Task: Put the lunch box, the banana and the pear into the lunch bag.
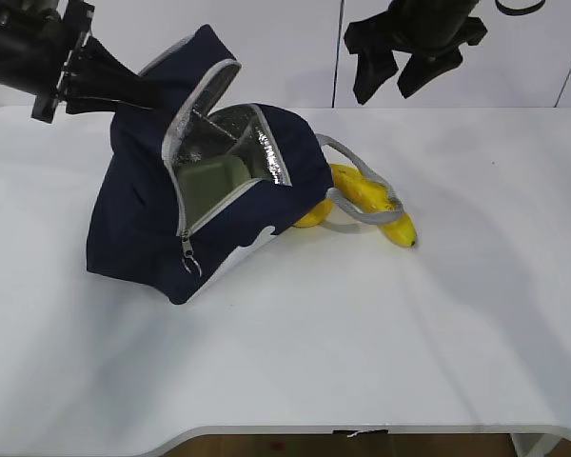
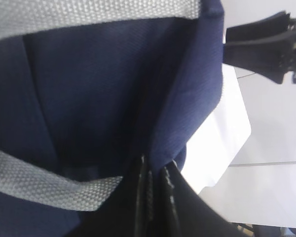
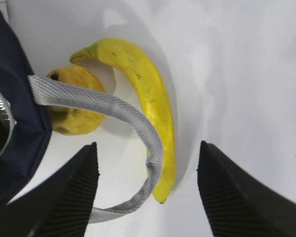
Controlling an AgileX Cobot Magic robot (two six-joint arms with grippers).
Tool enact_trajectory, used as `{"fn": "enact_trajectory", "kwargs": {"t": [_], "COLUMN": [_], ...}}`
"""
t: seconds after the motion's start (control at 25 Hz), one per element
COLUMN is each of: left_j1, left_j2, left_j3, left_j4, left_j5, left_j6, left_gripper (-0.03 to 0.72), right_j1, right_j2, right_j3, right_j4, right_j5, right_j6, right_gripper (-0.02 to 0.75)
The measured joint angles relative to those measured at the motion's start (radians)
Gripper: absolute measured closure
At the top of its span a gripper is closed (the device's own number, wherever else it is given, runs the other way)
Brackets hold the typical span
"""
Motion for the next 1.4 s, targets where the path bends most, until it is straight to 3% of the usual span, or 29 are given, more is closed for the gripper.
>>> {"fn": "enact_trajectory", "kwargs": {"t": [0.32,0.96,1.4], "left_j1": [0.064,0.083,0.09], "left_j2": [0.0,0.0,0.0], "left_j3": [0.0,-0.004,-0.004], "left_j4": [0.079,0.474,0.501], "left_j5": [0.063,0.076,0.079], "left_j6": [0.0,-0.143,-0.164], "left_gripper": [0.672,0.672,0.672], "right_j1": [0.0,0.0,0.0], "right_j2": [0.0,0.002,0.102], "right_j3": [0.045,0.059,0.061], "right_j4": [-0.059,-0.155,-0.16], "right_j5": [0.0,0.0,-0.004], "right_j6": [0.0,0.003,0.003], "right_gripper": [0.233,0.233,0.233]}}
